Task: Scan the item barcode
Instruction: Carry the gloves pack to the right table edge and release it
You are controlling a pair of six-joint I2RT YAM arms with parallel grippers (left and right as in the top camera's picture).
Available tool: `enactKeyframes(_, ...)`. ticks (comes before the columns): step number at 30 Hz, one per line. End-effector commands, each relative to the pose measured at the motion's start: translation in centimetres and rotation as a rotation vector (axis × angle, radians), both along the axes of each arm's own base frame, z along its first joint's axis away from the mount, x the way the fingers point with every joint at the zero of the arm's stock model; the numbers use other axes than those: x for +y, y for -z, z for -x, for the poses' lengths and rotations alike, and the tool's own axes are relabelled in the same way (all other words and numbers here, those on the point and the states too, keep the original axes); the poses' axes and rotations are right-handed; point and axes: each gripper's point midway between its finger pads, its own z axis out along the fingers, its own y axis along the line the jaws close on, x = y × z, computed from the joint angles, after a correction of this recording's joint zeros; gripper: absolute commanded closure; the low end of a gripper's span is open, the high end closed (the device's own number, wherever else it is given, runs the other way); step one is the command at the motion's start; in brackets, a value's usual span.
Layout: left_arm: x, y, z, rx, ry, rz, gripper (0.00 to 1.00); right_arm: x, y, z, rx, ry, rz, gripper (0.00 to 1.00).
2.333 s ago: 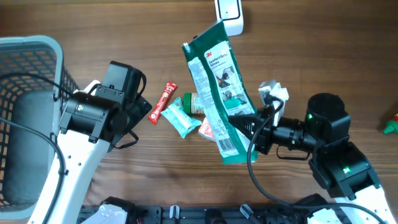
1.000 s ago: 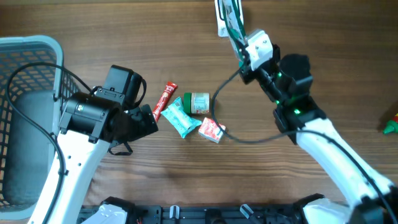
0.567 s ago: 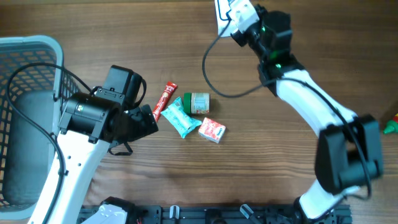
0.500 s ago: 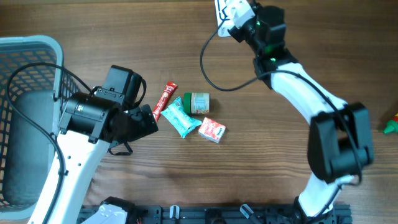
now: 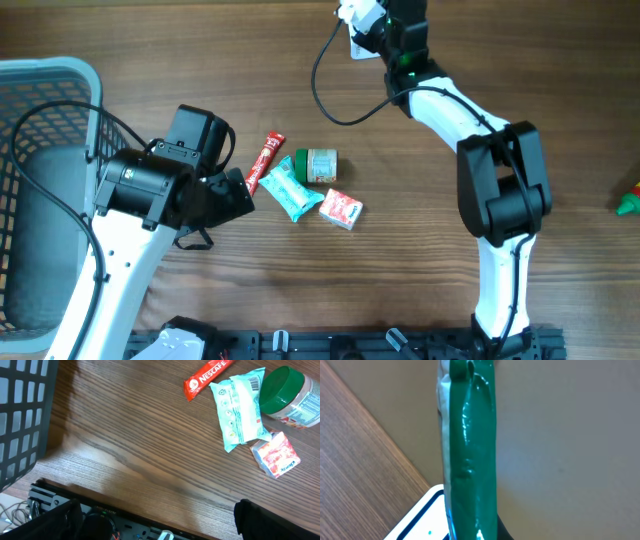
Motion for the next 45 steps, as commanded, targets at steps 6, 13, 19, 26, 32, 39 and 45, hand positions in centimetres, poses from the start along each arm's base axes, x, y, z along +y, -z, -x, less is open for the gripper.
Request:
enactKeyframes(6, 0.0, -0.2, 0.1, -0.007, 0.013, 0.005, 0.0, 1.1, 0.1, -0.6, 0.009, 0.01, -0.09, 0.96)
enactKeyframes(13, 0.0, -0.2, 0.1, -0.007, 0.013, 0.005, 0.0, -0.3, -6.4, 1.0, 0.031, 0.052, -0.214, 0.96)
enactKeyframes(19, 0.0, -0.2, 0.1, -0.007, 0.013, 0.005, 0.0, -10.1, -11.6, 4.0, 0.119, 0.361, -0.239, 0.96)
enactKeyframes(26, 0.0, -0.2, 0.1, -0.007, 0.013, 0.005, 0.0, -29.2, -10.0, 7.1, 0.218, 0.775, -0.112, 0.96)
enactKeyframes(32, 0.0, -0.2, 0.1, -0.008, 0.013, 0.005, 0.0, -44.1, -2.0, 9.7, 0.373, 0.942, -0.144, 0.95)
enactKeyframes(39, 0.0, -0.2, 0.1, -0.008, 0.013, 0.005, 0.0, -51.8, 9.6, 13.2, 0.569, 1.116, -0.198, 0.96)
enactKeyframes(45, 0.0, -0.2, 0.1, -0.008, 0.013, 0.005, 0.0, -52.3, 8.9, 13.1, 0.525, 1.166, -0.291, 0.4)
